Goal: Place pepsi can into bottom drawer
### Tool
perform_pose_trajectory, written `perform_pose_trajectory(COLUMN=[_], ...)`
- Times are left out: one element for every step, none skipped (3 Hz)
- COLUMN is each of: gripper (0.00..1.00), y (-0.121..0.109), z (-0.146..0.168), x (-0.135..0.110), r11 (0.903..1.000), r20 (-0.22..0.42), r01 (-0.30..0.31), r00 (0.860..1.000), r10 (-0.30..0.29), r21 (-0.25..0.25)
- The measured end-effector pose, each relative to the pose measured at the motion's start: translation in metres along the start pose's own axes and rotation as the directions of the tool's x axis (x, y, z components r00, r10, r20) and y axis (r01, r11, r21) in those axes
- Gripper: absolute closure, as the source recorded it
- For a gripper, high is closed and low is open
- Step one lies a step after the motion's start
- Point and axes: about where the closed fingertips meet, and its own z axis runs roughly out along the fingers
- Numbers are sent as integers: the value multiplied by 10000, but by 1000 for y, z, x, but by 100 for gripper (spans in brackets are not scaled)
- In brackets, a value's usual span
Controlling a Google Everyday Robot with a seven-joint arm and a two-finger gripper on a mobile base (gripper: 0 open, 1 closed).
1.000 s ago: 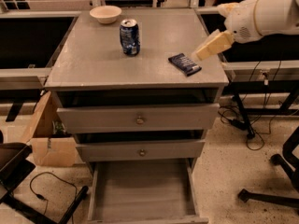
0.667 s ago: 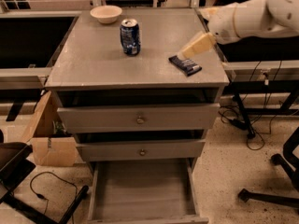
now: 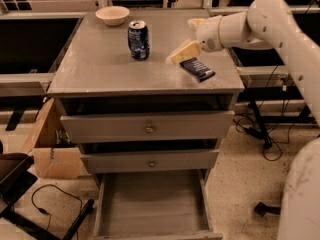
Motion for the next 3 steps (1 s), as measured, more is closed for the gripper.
perform_pose_trajectory(gripper=[0, 0, 0], y=[-5, -10, -4], z=[33, 70, 91], x=[-6, -22, -36], r11=[9998, 9991, 9985], r20=[770, 1658, 2055], r01=[-117, -369, -464], r00=[9969, 9854, 9773], r10=[132, 395, 513], r21=[-190, -187, -285])
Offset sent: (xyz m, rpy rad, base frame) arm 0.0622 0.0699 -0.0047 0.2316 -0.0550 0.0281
